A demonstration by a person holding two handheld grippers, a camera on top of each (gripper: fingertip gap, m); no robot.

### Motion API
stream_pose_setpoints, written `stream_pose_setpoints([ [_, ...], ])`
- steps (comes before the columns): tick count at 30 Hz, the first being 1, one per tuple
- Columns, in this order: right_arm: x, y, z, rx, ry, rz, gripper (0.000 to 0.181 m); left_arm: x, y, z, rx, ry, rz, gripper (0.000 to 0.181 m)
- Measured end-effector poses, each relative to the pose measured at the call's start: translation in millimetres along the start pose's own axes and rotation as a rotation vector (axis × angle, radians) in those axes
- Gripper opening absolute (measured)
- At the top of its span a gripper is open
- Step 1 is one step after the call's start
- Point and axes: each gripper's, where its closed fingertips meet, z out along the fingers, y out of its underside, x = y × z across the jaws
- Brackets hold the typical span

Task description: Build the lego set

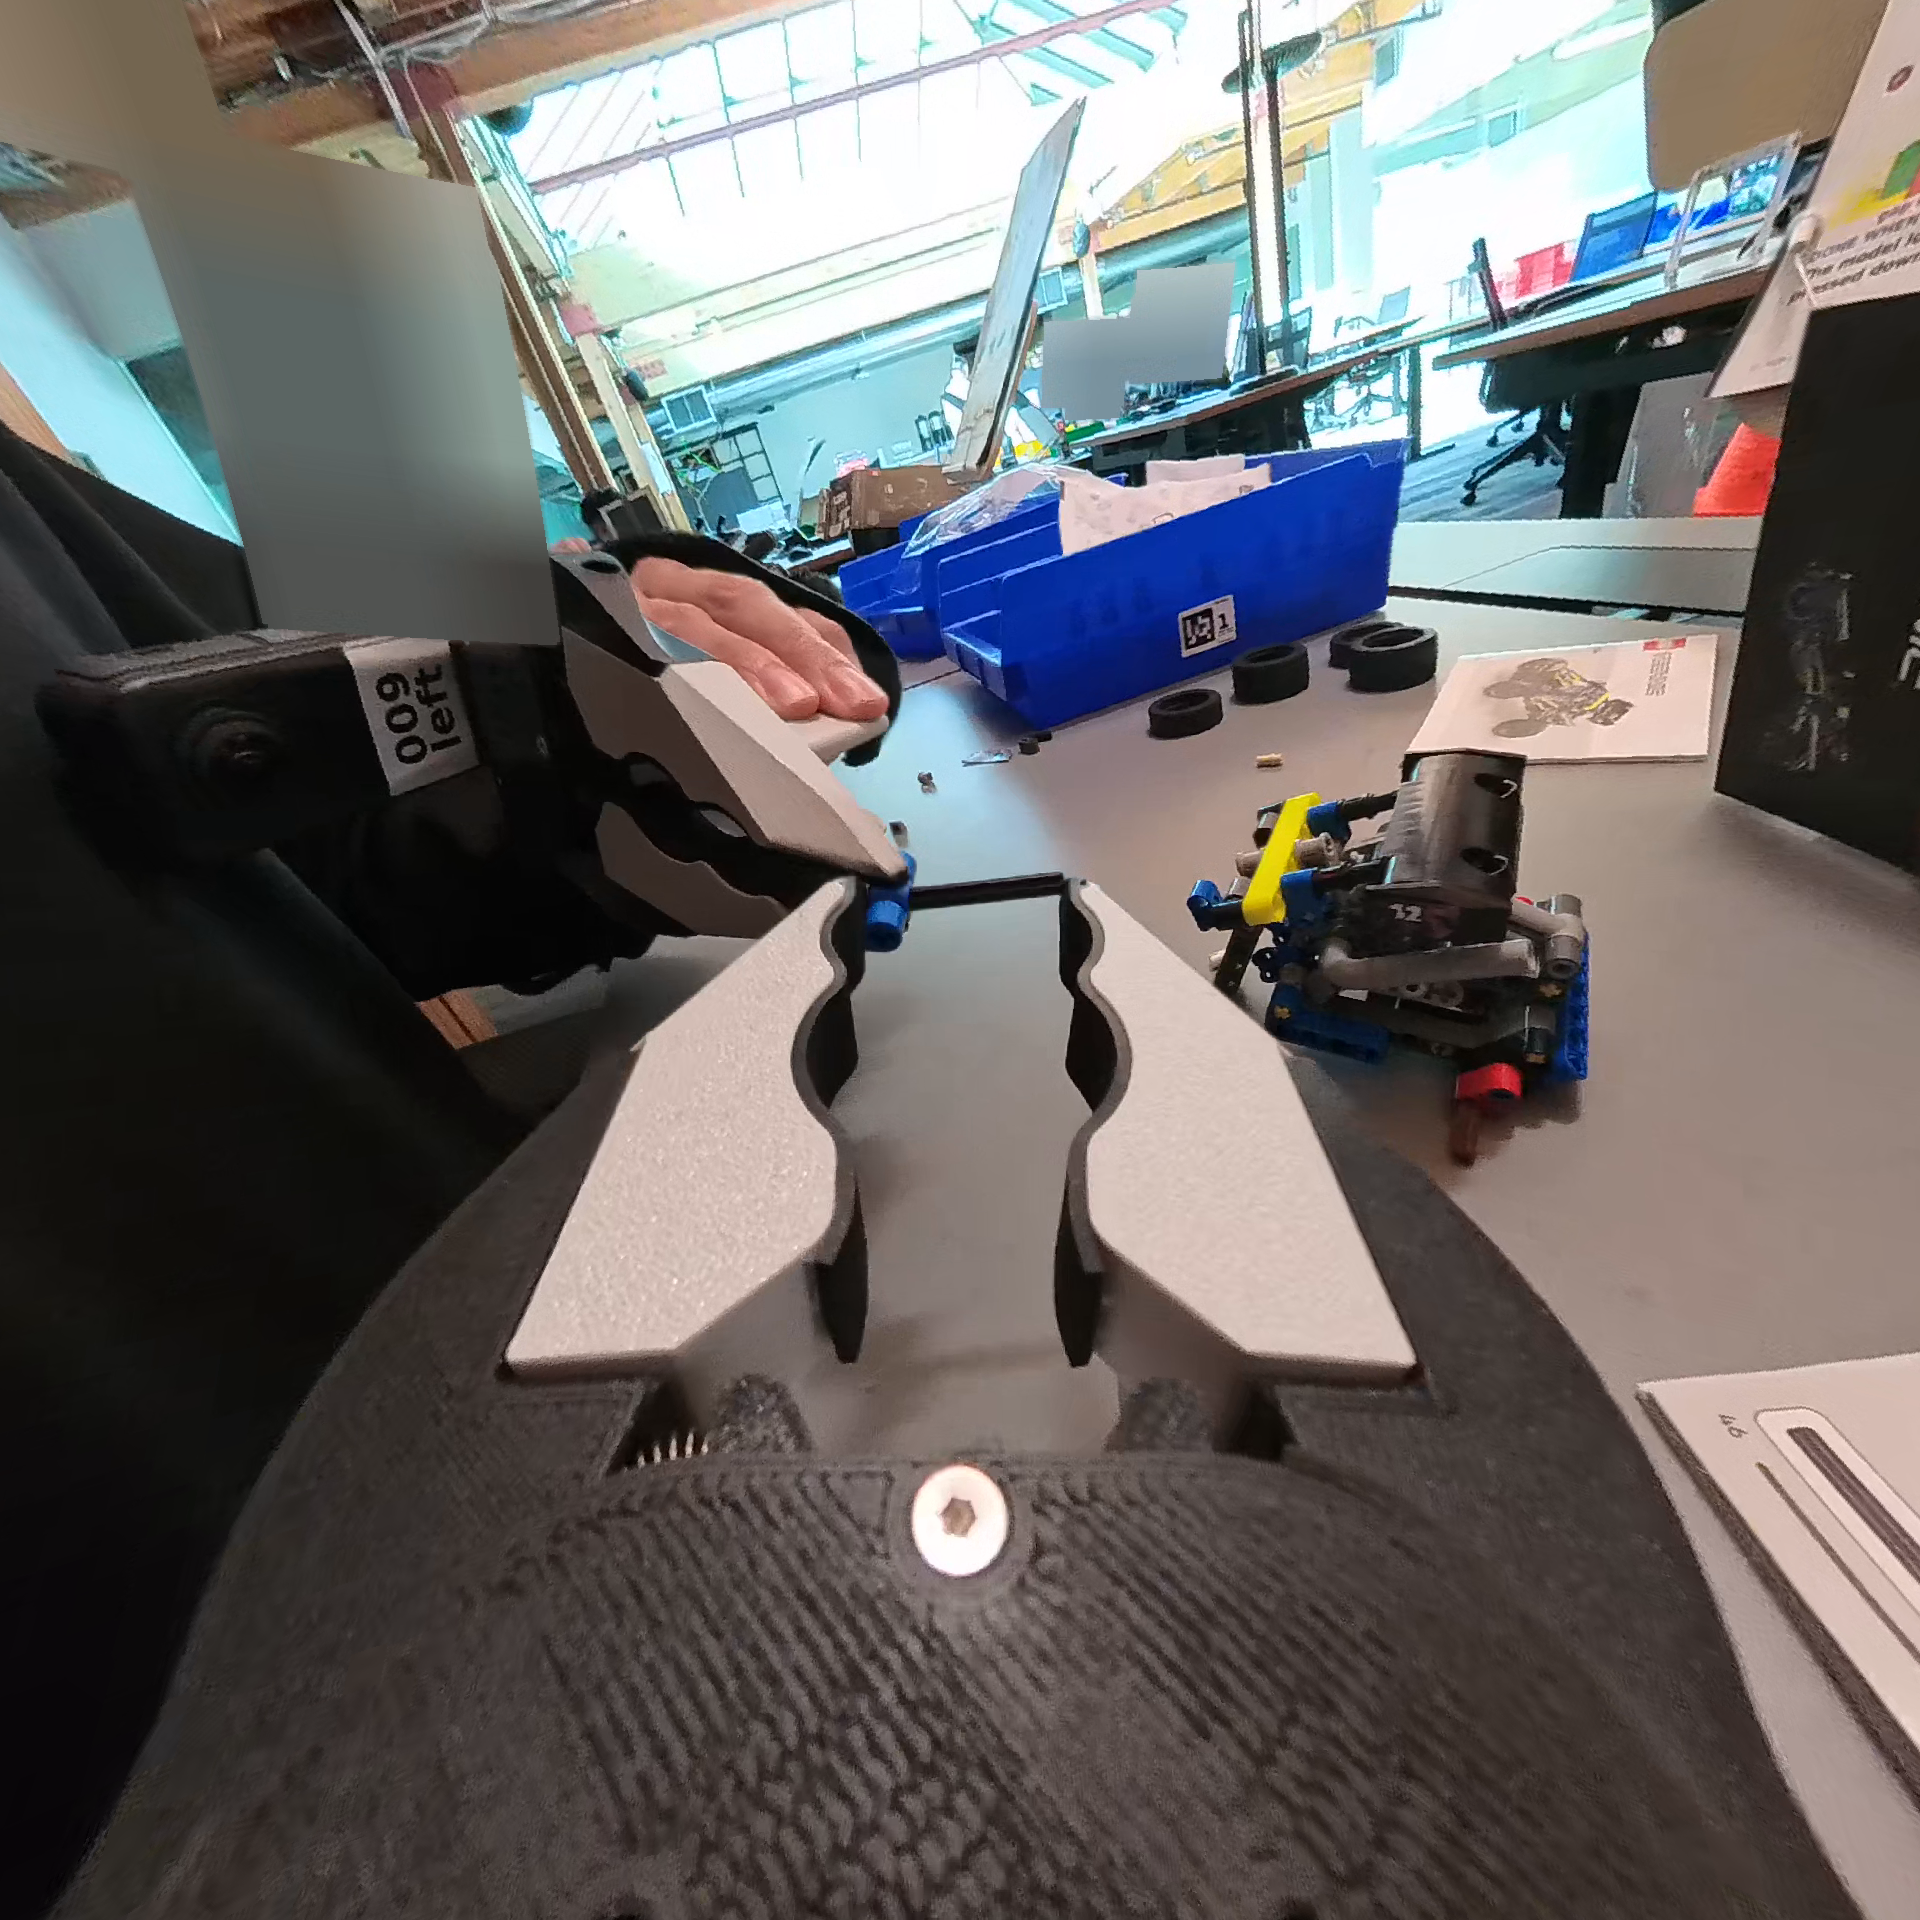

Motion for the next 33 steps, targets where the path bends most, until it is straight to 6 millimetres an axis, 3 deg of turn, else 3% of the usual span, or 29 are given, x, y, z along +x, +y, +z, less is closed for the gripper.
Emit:
stream_pose_setpoints([
  [15, 0, -4, -2, 0.020, -0.002, -0.055, 0.037, -3, -2, 1, 0.013, -0.017, 0.071, 0.003],
  [22, -6, -9, -6, 0.058, -0.066, -0.030, 0.036, -7, -8, -1, 0.090, -0.059, 0.001, 0.005],
  [26, -5, -21, -14, 0.153, -0.081, -0.018, 0.036, -26, -7, -7, 0.176, -0.100, -0.331, 0.024],
  [29, -3, -25, -18, 0.178, -0.067, -0.073, 0.036, -23, -10, -10, 0.299, 0.089, -0.841, 0.035],
  [33, -5, -25, -16, 0.174, -0.031, -0.181, 0.036, -30, -11, -10, 0.444, 0.324, -1.506, 0.032],
])
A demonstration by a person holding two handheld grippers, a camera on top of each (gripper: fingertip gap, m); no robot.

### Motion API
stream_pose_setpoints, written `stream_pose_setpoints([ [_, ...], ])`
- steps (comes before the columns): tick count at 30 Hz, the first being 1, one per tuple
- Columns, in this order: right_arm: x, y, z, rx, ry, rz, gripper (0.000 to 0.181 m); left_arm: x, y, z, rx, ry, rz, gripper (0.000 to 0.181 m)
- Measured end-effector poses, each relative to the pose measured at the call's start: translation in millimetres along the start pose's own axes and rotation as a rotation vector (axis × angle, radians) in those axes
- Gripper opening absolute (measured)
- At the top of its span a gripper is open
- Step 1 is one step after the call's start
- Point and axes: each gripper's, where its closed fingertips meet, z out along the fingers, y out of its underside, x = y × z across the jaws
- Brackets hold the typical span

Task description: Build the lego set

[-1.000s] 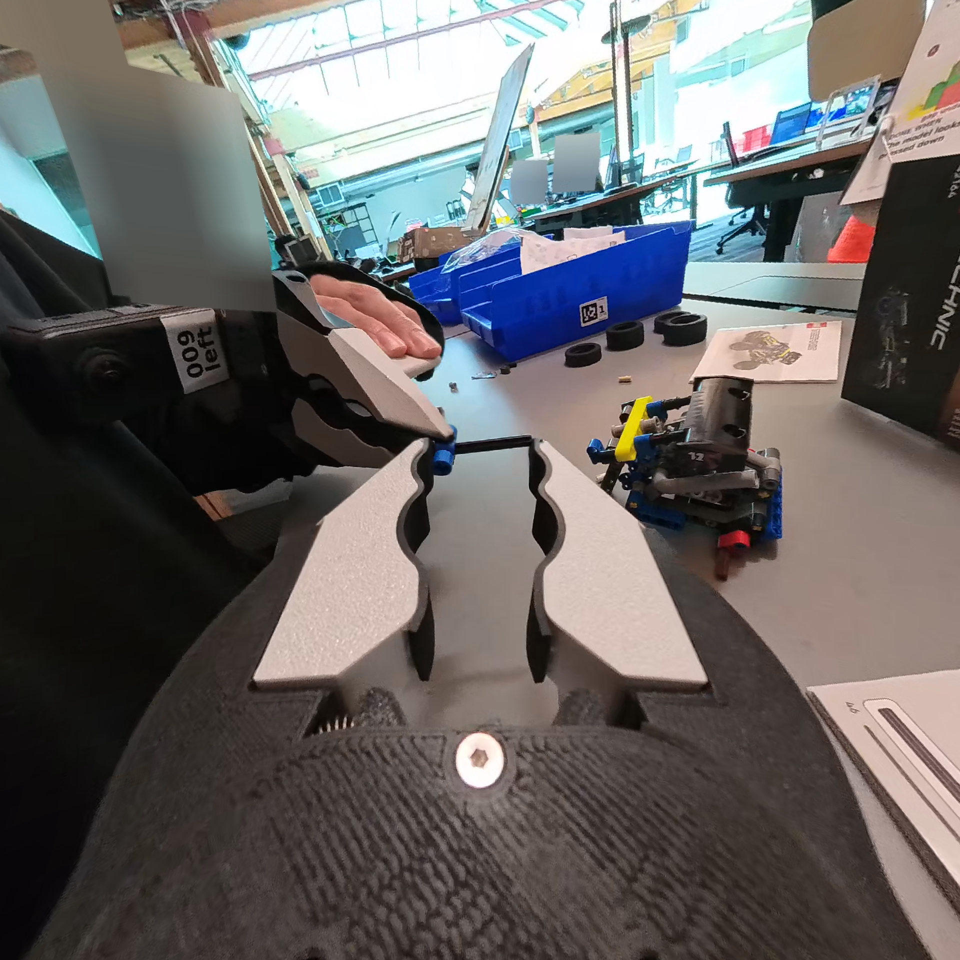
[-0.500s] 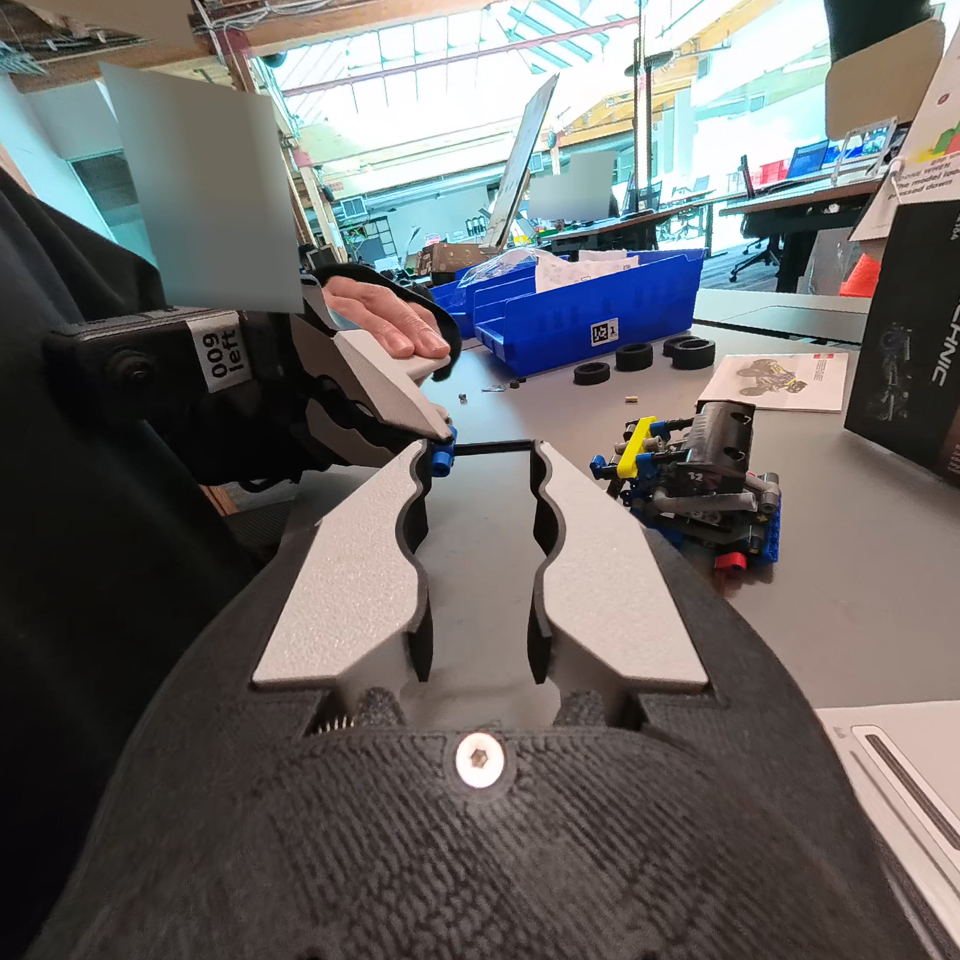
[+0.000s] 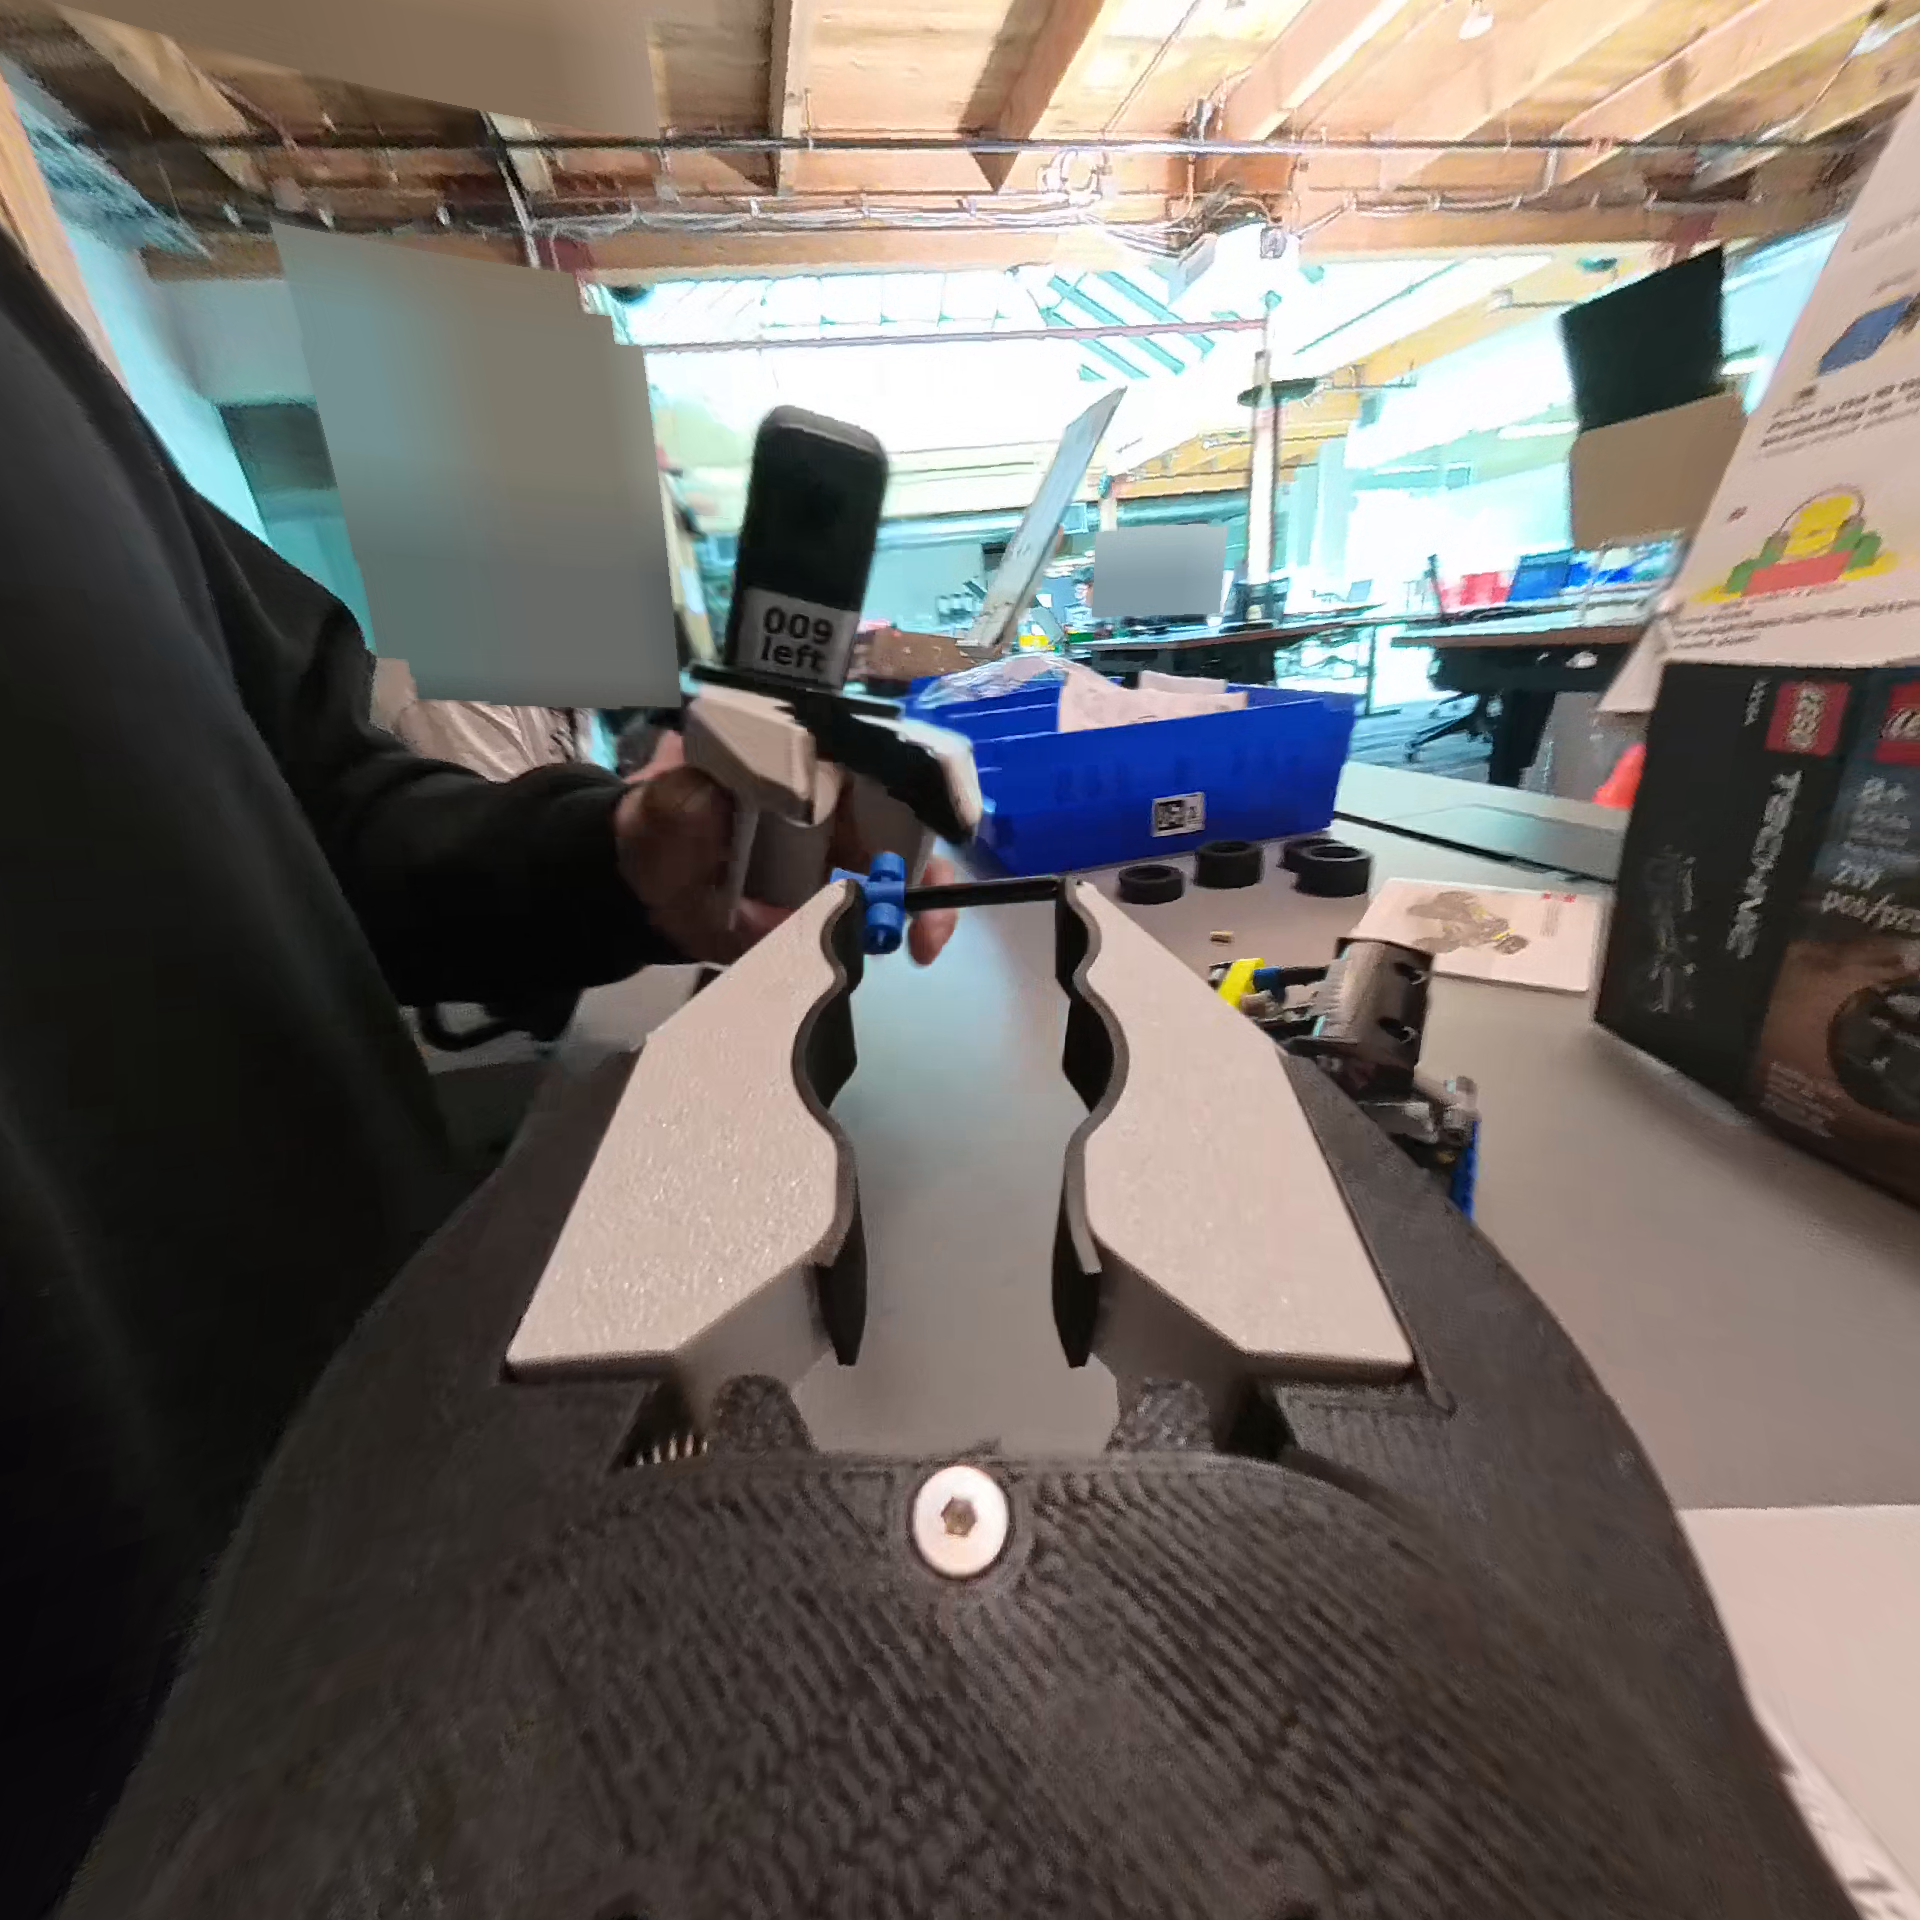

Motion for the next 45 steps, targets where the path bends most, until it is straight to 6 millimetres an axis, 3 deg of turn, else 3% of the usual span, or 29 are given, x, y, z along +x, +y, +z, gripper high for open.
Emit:
stream_pose_setpoints([
  [3, 1, -1, 1, -0.026, 0.054, -0.121, 0.035, -1, 11, 3, -0.025, 0.061, -0.239, 0.026],
  [6, 4, 0, 0, -0.055, 0.099, -0.226, 0.035, -3, 24, 6, -0.060, 0.044, -0.336, 0.023],
  [10, 5, 9, -1, -0.127, 0.117, -0.318, 0.035, -4, 23, 5, -0.012, 0.053, -0.393, 0.004],
  [21, 2, 22, 0, -0.228, 0.082, -0.393, 0.037, -9, 40, 4, -0.041, 0.063, -0.602, 0.000],
  [27, 3, 25, 1, -0.284, 0.095, -0.434, 0.030, -12, 40, 4, -0.032, 0.073, -0.700, 0.000],
  [30, 12, 23, -1, -0.300, 0.162, -0.527, 0.049, -13, 44, 5, -0.034, 0.078, -0.796, 0.000],
  [35, 9, 28, -2, -0.386, 0.143, -0.682, 0.043, -15, 51, 8, -0.019, 0.082, -0.935, 0.000],
  [45, 7, 38, 1, -0.452, 0.091, -0.744, 0.039, -17, 59, 8, -0.019, 0.060, -0.981, 0.000],
])
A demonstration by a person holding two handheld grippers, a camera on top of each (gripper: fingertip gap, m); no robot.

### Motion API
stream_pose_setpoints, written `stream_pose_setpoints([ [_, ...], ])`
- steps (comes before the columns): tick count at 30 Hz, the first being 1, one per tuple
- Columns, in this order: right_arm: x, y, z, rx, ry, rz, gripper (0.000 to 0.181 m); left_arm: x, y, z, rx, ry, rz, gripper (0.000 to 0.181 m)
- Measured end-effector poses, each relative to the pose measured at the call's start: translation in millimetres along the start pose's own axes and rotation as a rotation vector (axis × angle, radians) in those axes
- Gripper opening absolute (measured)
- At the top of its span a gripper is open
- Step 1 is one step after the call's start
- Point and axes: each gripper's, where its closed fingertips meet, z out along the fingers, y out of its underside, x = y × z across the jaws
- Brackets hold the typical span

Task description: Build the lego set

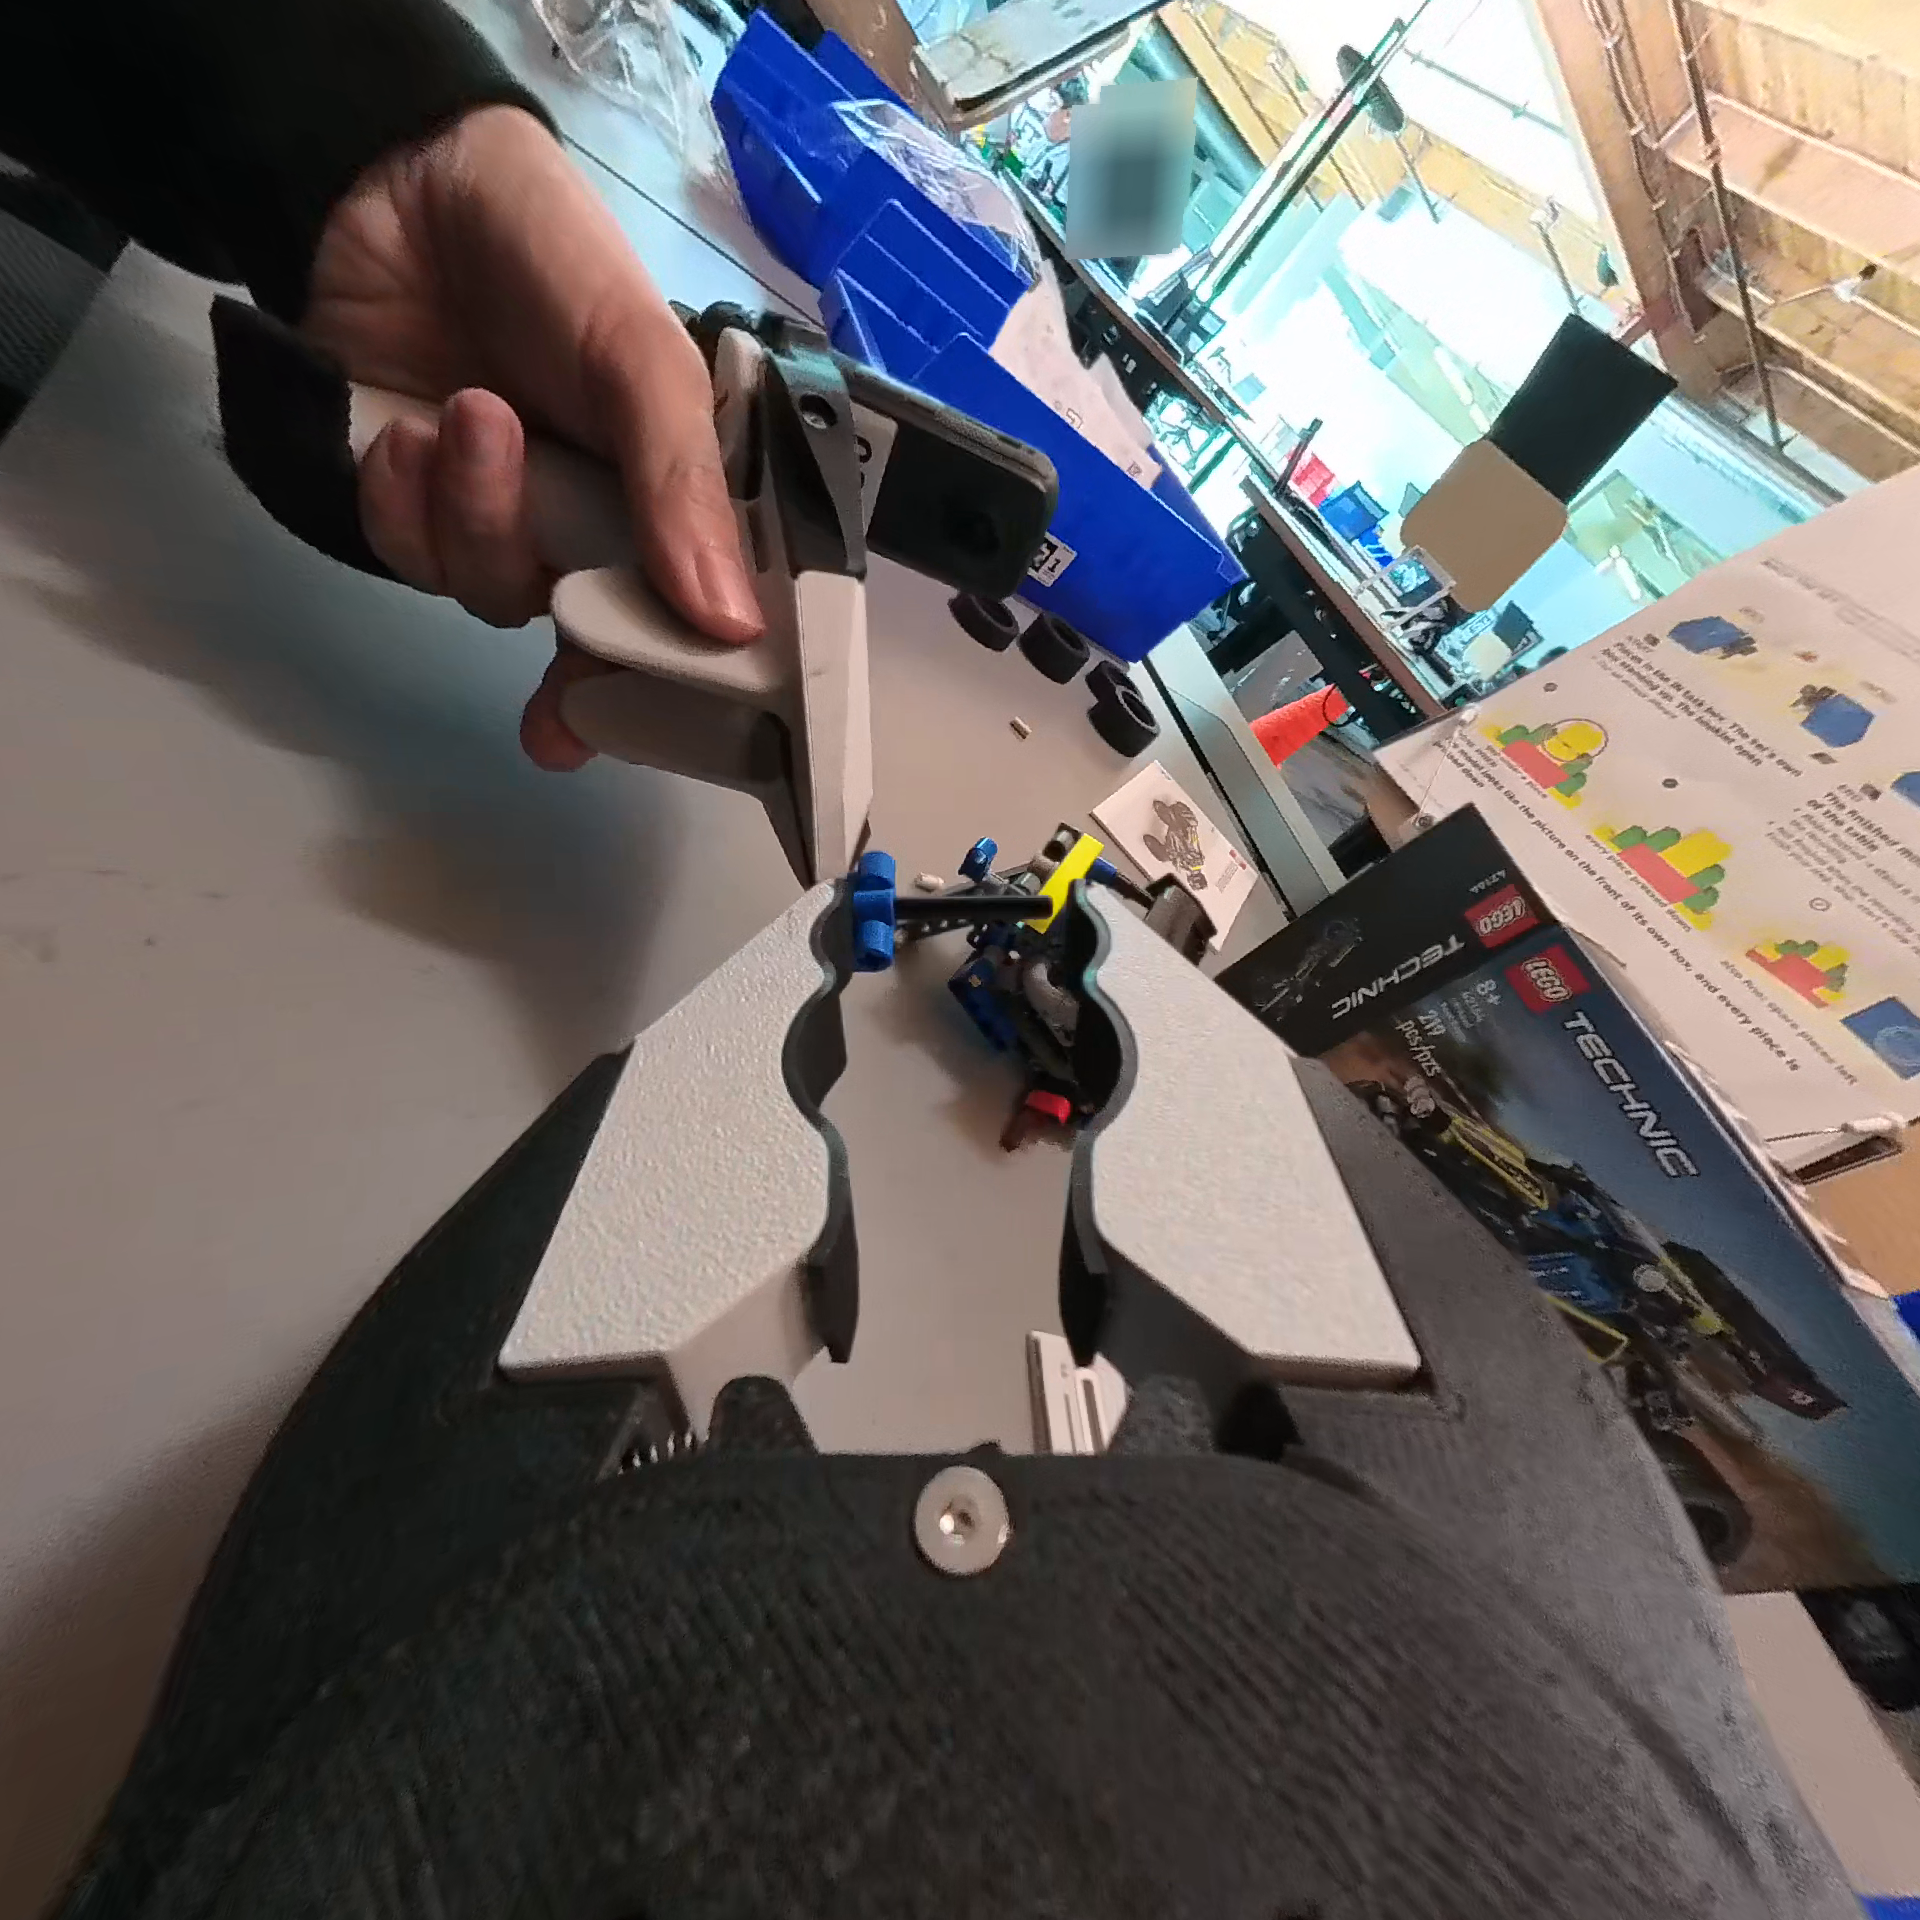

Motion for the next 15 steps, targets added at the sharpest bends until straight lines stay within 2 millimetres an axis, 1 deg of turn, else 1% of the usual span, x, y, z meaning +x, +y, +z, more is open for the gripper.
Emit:
stream_pose_setpoints([
  [2, -1, 0, 1, -0.008, -0.001, -0.031, 0.039, -2, 0, -1, -0.002, 0.003, -0.017, 0.000],
  [6, -11, 3, 2, -0.015, -0.057, -0.065, 0.036, -7, 6, -1, -0.039, -0.009, -0.033, 0.000],
  [11, -23, 15, 7, -0.047, -0.121, 0.003, 0.035, -20, 13, -3, -0.080, -0.061, -0.009, 0.000],
  [12, -35, 16, 7, -0.046, -0.187, 0.009, 0.010, -22, 12, -3, -0.075, -0.074, 0.002, 0.000],
  [13, -37, 18, 9, -0.054, -0.183, 0.028, 0.007, -24, 12, -4, -0.074, -0.089, 0.023, 0.000],
  [15, -36, 18, 10, -0.045, -0.154, 0.038, 0.007, -26, 10, -5, -0.076, -0.108, 0.067, 0.000],
])
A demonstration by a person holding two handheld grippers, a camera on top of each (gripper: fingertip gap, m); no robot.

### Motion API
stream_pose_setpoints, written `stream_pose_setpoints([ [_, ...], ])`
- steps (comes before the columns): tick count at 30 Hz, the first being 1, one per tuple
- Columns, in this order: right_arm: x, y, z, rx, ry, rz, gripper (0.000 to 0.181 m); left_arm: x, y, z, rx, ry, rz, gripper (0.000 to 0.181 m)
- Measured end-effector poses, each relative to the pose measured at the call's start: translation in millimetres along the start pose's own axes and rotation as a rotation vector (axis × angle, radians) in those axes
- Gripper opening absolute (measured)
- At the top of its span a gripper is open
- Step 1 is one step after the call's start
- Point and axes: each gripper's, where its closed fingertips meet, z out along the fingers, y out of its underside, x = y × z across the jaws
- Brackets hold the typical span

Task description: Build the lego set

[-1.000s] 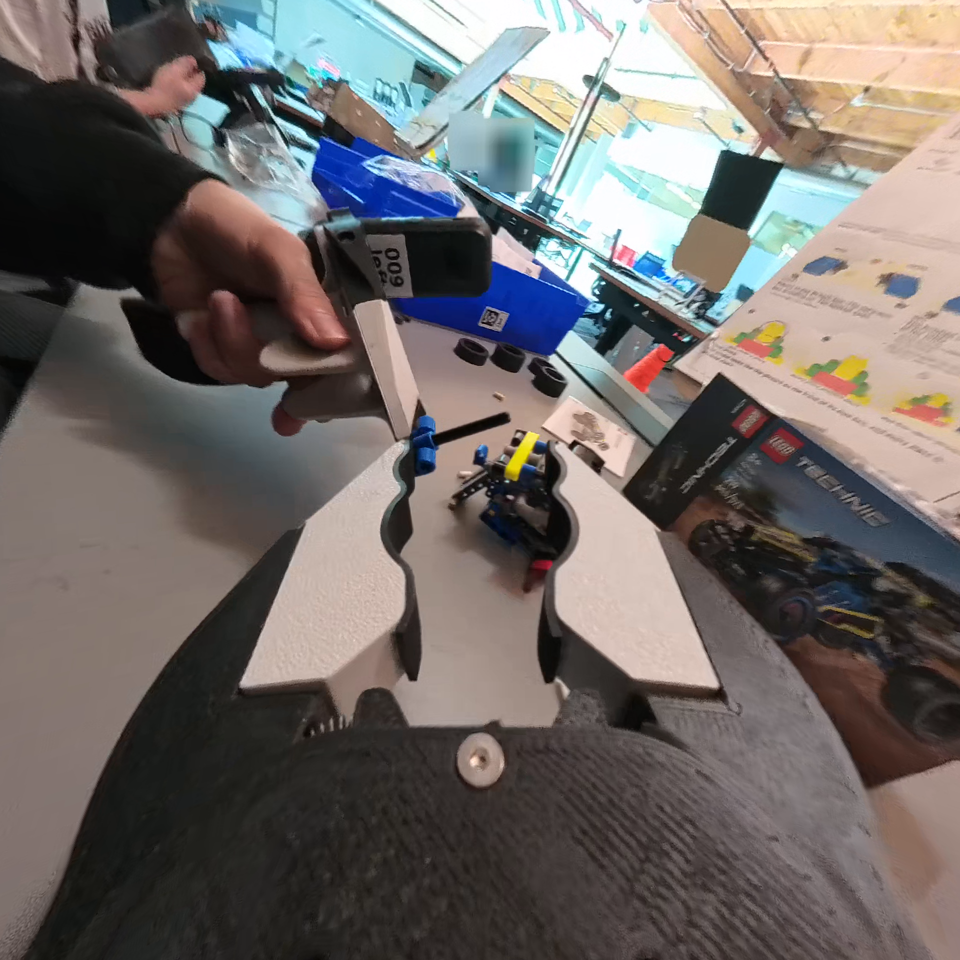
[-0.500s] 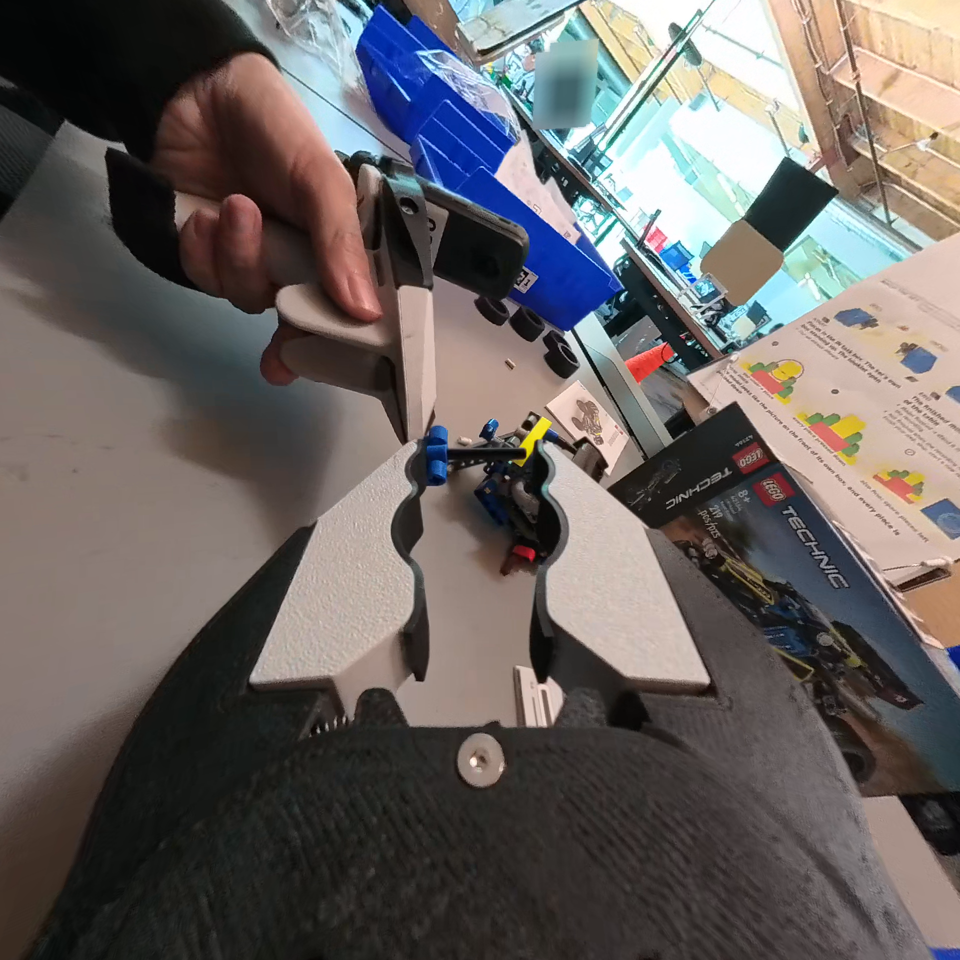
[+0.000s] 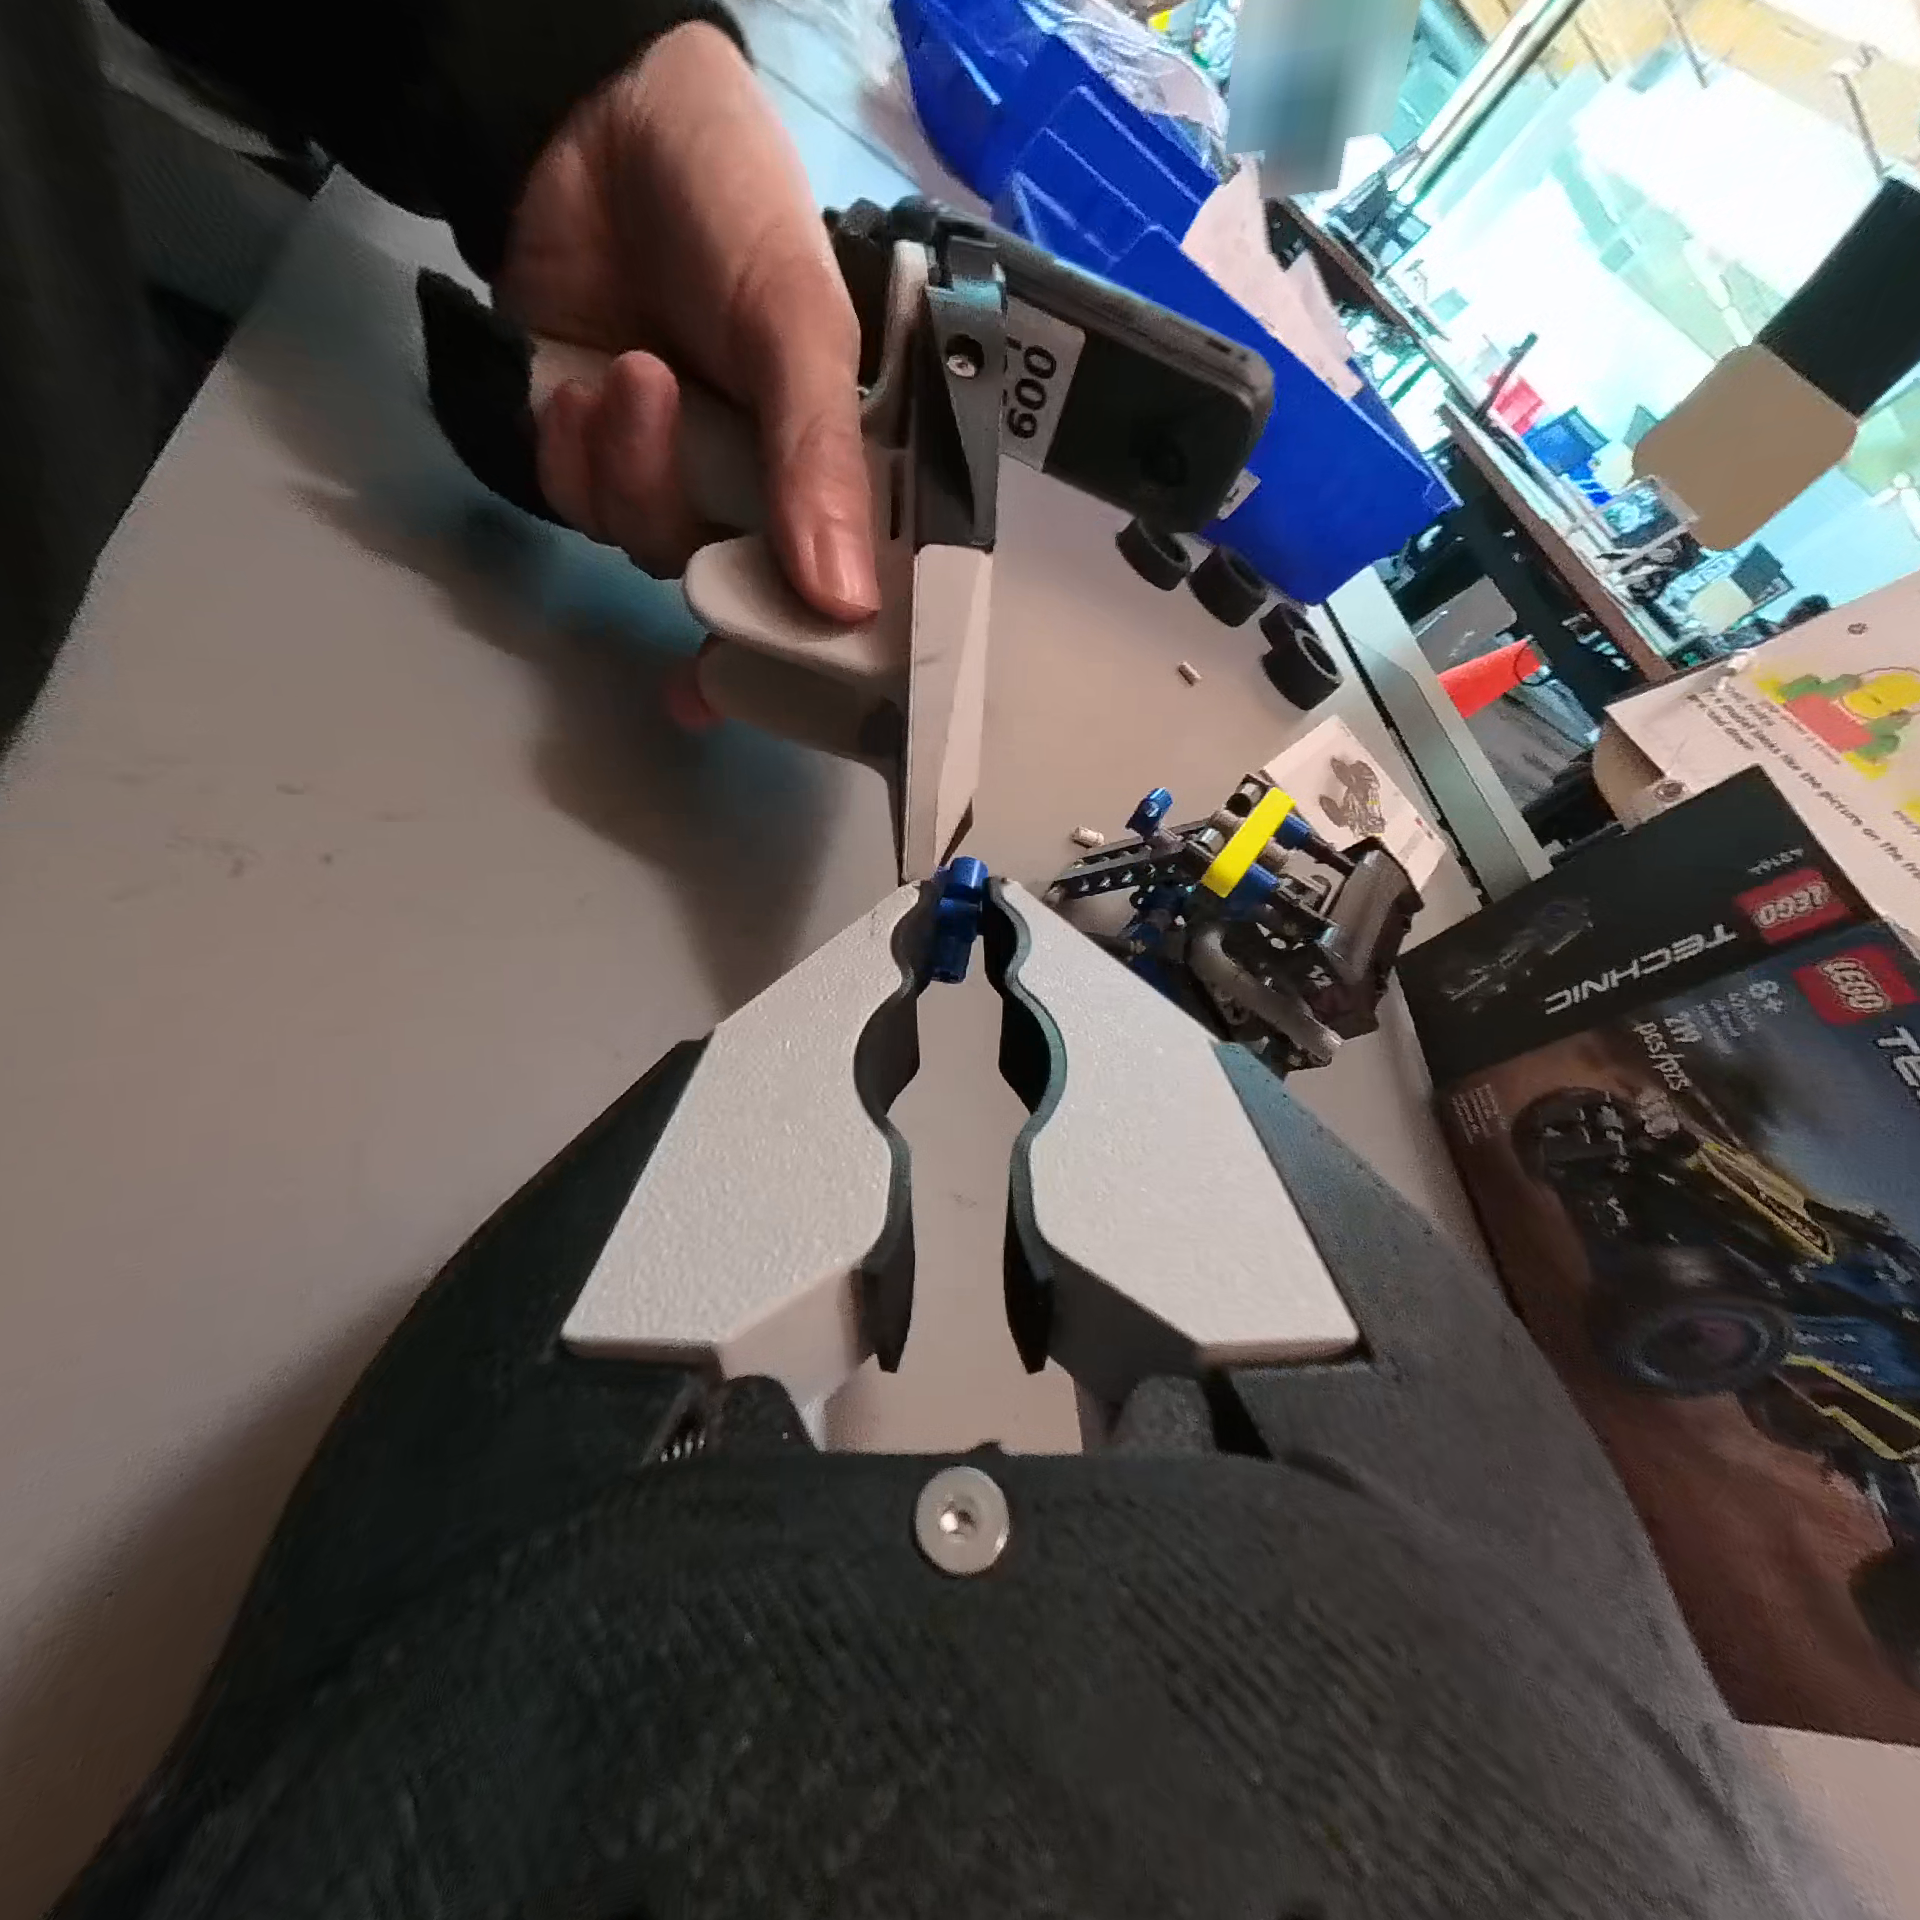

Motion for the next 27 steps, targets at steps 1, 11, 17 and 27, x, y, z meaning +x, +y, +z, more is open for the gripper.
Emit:
stream_pose_setpoints([
  [1, 4, -1, 0, 0.003, 0.028, 0.009, 0.012, 0, -2, 0, 0.009, -0.001, 0.001, 0.000],
  [11, 15, 3, -3, -0.007, 0.057, 0.041, 0.037, 0, 0, 2, 0.013, 0.014, -0.032, 0.000],
  [17, 10, 7, 1, -0.027, 0.041, 0.015, 0.037, -6, 3, 2, 0.003, 0.004, -0.048, 0.000],
  [27, 3, 10, 0, -0.009, -0.039, 0.120, 0.037, -9, 11, 3, -0.112, -0.077, 0.323, 0.000],
])
